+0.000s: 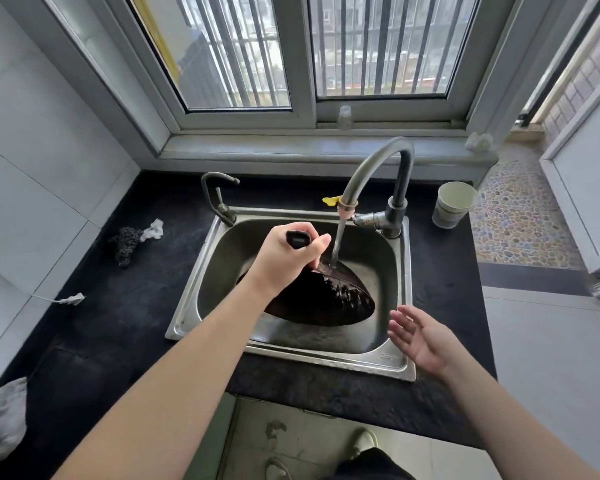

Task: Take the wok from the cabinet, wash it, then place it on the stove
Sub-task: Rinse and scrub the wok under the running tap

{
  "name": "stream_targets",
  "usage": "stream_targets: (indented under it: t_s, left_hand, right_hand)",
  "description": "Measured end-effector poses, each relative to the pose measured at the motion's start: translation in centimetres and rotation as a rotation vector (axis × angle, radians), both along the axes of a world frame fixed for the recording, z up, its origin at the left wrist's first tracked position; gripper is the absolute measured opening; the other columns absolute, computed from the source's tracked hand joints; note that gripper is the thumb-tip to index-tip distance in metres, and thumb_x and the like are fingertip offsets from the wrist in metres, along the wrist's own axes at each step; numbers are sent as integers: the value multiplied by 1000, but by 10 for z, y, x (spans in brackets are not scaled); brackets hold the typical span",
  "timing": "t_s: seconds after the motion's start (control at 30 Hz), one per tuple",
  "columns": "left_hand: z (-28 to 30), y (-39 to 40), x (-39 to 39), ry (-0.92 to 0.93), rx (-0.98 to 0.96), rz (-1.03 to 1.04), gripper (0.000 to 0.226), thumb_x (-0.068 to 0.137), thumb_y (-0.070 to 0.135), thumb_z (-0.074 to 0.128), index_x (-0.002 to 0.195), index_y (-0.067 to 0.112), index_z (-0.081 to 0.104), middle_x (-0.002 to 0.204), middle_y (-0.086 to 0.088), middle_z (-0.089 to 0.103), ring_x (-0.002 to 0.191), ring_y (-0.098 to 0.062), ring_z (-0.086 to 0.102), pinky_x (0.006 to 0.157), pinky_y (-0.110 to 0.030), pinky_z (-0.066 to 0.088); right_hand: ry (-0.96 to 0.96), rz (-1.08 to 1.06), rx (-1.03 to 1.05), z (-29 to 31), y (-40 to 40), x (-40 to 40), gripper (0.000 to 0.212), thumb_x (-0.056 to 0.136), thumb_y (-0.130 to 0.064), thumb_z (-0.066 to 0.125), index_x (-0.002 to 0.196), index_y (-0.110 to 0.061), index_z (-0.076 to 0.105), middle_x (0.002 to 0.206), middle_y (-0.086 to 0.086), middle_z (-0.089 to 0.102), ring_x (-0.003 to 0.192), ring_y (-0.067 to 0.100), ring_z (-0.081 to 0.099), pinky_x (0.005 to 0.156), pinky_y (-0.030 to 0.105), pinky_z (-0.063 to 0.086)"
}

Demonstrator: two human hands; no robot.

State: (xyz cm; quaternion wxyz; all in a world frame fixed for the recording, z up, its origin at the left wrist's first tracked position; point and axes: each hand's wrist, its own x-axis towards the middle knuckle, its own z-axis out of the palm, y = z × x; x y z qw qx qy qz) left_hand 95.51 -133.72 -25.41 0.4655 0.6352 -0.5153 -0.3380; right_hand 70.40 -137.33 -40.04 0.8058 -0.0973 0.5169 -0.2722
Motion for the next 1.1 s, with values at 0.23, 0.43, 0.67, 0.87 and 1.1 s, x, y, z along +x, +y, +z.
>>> stream_targets:
  t_s: [0.23, 0.43, 0.67, 0.87, 1.1]
  left_hand:
    - [-5, 0, -12, -33, -8, -13, 32, 86, 27, 62, 55, 26, 54, 51, -1, 55, 54, -23, 53, 63, -34, 47]
    - [-9, 4, -17, -33, -7, -20, 30, 85, 27, 62, 56, 28, 55, 51, 2, 56, 52, -16, 53, 61, -28, 46]
    - [-6, 8, -11, 3, 21, -20, 28, 83, 27, 62, 58, 19, 55, 54, -3, 56, 55, -18, 52, 63, -32, 46]
    - [-6, 10, 2, 34, 24, -10, 28, 84, 24, 62, 58, 18, 55, 54, -4, 56, 59, -25, 54, 68, -38, 47]
    - [-9, 11, 6, 41, 55, -49, 27, 86, 23, 62, 60, 21, 55, 53, 2, 55, 56, -17, 53, 65, -30, 47]
  right_hand:
    - [66, 62, -99, -2, -10, 6, 17, 97, -17, 52, 103, -7, 64, 95, 8, 69, 78, 21, 65, 63, 31, 60]
    - [283, 233, -445, 15, -58, 19, 21, 99, -15, 47, 91, -12, 66, 97, 10, 65, 75, 16, 63, 64, 29, 57]
    - [552, 542, -891, 42, -133, 63, 19, 98, -18, 46, 108, -19, 63, 102, 6, 63, 74, 14, 65, 51, 23, 55]
    - [827, 882, -1205, 49, -168, 105, 34, 97, -34, 53, 129, -23, 58, 103, -2, 66, 79, 17, 66, 69, 27, 52]
    - [931, 969, -1245, 40, -178, 119, 23, 96, -32, 56, 113, -22, 68, 99, 2, 72, 80, 16, 64, 83, 34, 53]
